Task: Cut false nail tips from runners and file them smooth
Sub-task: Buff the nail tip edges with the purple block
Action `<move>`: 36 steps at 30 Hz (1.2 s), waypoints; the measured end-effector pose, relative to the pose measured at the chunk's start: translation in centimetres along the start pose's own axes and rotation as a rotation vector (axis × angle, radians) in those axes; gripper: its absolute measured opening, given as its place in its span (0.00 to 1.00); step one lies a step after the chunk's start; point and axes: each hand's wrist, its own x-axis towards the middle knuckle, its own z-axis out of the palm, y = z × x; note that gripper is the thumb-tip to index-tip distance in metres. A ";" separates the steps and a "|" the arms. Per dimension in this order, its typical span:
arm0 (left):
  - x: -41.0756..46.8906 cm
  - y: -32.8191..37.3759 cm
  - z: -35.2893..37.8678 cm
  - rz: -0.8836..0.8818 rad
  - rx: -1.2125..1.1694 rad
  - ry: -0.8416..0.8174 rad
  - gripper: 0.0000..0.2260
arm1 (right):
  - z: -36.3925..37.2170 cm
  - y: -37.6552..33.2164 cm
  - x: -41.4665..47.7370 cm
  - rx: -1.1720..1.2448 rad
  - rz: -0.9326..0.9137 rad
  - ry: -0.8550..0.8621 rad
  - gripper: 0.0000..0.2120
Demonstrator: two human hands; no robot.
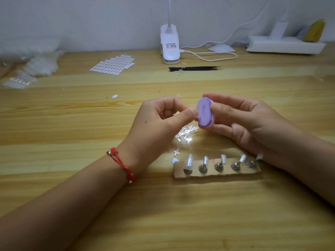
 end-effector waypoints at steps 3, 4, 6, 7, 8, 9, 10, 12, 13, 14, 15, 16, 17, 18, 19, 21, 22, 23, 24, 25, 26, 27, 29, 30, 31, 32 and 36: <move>0.0 0.0 0.0 0.011 -0.012 0.029 0.10 | 0.1 0.0 0.0 -0.024 0.004 -0.016 0.12; 0.0 0.0 0.0 0.011 -0.012 0.045 0.10 | 0.2 0.0 0.0 -0.050 0.004 -0.027 0.12; 0.0 0.0 0.0 0.006 -0.005 0.028 0.11 | 0.1 0.1 0.0 -0.058 -0.005 -0.012 0.12; 0.0 0.1 0.1 0.007 -0.001 0.004 0.11 | 0.1 0.1 0.0 -0.037 -0.012 0.007 0.12; -0.1 0.2 0.1 0.017 -0.001 -0.005 0.11 | 0.0 0.1 0.0 -0.022 -0.019 0.018 0.12; -0.1 0.2 0.1 0.033 -0.005 0.009 0.11 | 0.0 0.1 0.0 -0.027 -0.023 0.017 0.12; -0.1 0.2 0.0 0.053 -0.012 0.042 0.10 | 0.1 0.1 0.0 -0.052 -0.020 0.000 0.13; -0.1 0.1 -0.1 0.075 -0.025 0.093 0.10 | 0.3 0.1 -0.1 -0.102 -0.009 -0.044 0.14; -0.1 0.1 0.0 0.075 -0.021 0.079 0.10 | 0.3 0.1 -0.1 -0.097 -0.010 -0.044 0.13; -0.1 0.1 0.0 0.071 -0.013 0.042 0.10 | 0.2 0.1 -0.1 -0.070 -0.016 -0.026 0.12; -0.2 0.1 0.1 0.070 -0.008 0.004 0.10 | 0.1 0.1 -0.1 -0.041 -0.025 -0.006 0.11; -0.2 0.1 0.1 0.076 -0.006 -0.015 0.10 | 0.1 0.1 -0.1 -0.029 -0.031 0.005 0.10; -0.2 0.0 0.1 0.091 -0.005 -0.010 0.10 | 0.1 0.1 -0.1 -0.039 -0.031 0.001 0.11; -0.2 0.0 0.1 0.107 -0.001 0.008 0.09 | 0.2 0.2 -0.1 -0.062 -0.026 -0.016 0.11; -0.2 0.0 0.0 0.114 0.003 0.025 0.09 | 0.3 0.2 -0.1 -0.084 -0.021 -0.033 0.13; -0.2 -0.1 0.0 0.096 0.009 0.008 0.10 | 0.3 0.2 -0.1 -0.067 -0.025 -0.013 0.12; -0.2 -0.1 0.0 0.084 0.013 -0.024 0.10 | 0.2 0.2 0.0 -0.031 -0.032 0.014 0.11; -0.2 -0.1 0.0 0.083 0.018 -0.048 0.11 | 0.1 0.1 0.0 -0.003 -0.038 0.032 0.10; -0.3 -0.1 0.0 0.093 0.021 -0.048 0.10 | 0.1 0.1 0.0 0.000 -0.040 0.034 0.10; -0.2 -0.1 0.0 0.104 0.016 -0.019 0.10 | 0.1 0.2 0.0 -0.023 -0.035 0.018 0.11; -0.1 -0.2 0.0 0.103 0.003 0.023 0.10 | 0.3 0.2 -0.1 -0.055 -0.026 -0.007 0.12; -0.1 -0.2 -0.1 0.091 -0.010 0.052 0.09 | 0.4 0.2 -0.1 -0.080 -0.020 -0.024 0.13; 0.0 -0.3 -0.1 0.063 -0.006 0.013 0.09 | 0.4 0.2 -0.1 -0.053 -0.032 0.003 0.12; -0.1 -0.2 0.0 0.059 0.003 -0.032 0.09 | 0.2 0.3 0.0 -0.021 -0.043 0.026 0.11; -0.2 -0.2 0.0 0.065 0.005 -0.056 0.09 | 0.2 0.2 0.0 -0.004 -0.051 0.036 0.10; -0.2 -0.1 0.1 0.080 0.003 -0.047 0.09 | 0.2 0.2 -0.1 -0.014 -0.051 0.027 0.10; -0.1 -0.1 -0.1 0.090 0.009 0.014 0.08 | 0.5 0.2 -0.2 -0.096 -0.027 -0.038 0.14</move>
